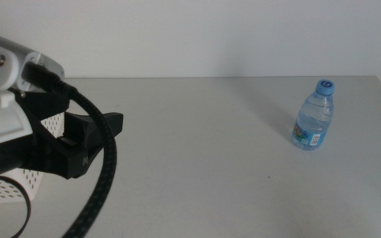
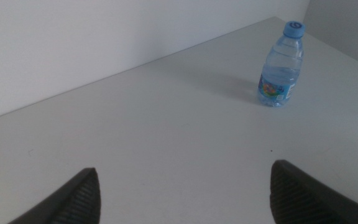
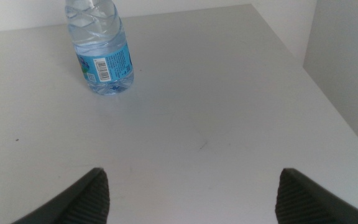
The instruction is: Use arms to grab the bottles and put them into the dustbin to the left of the table.
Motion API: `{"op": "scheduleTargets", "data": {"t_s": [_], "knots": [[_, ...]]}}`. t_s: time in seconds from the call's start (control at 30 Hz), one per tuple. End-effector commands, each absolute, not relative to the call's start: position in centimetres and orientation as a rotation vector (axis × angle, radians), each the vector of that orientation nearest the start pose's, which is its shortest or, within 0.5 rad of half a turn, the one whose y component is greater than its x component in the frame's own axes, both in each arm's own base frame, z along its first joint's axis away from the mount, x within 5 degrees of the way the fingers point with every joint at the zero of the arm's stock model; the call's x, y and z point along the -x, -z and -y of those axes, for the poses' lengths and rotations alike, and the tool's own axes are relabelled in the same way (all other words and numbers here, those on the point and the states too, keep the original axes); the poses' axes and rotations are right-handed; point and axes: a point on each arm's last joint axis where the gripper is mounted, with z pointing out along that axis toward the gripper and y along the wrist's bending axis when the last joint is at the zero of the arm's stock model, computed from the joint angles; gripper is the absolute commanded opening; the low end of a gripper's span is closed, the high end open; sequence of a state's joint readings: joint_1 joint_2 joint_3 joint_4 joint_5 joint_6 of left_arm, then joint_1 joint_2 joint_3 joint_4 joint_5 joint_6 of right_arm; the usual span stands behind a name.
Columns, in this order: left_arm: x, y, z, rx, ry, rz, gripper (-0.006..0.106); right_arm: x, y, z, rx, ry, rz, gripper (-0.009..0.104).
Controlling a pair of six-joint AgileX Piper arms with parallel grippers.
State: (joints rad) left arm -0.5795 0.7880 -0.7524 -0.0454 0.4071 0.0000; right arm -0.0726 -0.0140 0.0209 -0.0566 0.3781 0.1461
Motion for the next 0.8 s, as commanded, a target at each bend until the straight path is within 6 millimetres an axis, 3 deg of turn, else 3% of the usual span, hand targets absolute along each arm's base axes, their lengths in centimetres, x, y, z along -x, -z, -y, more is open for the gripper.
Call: {"op": "scheduleTargets", "data": {"t_s": [0.0,0.13,0.37,0.6,0.77], "knots": [[-13.6,-37.0,9.2,-0.493,0.467,-1.777,0.094,-5.2,-18.2,0.7,-0.101,0.066,-1.762,0.071],[-13.6,-37.0,9.2,-0.493,0.467,-1.777,0.094,-5.3,-18.7,0.8,-0.004,0.178,-1.709,0.071],[-13.6,-37.0,9.2,-0.493,0.467,-1.778,0.094,-5.8,-19.4,0.7,0.009,0.155,-1.648,0.071],[-13.6,-37.0,9.2,-0.493,0.467,-1.778,0.094,-8.6,-21.0,0.0,0.068,0.080,-1.550,0.071],[-13.6,-37.0,9.2,-0.493,0.467,-1.778,0.094,-11.6,-20.5,-0.2,0.081,0.020,-1.615,0.071]]}}
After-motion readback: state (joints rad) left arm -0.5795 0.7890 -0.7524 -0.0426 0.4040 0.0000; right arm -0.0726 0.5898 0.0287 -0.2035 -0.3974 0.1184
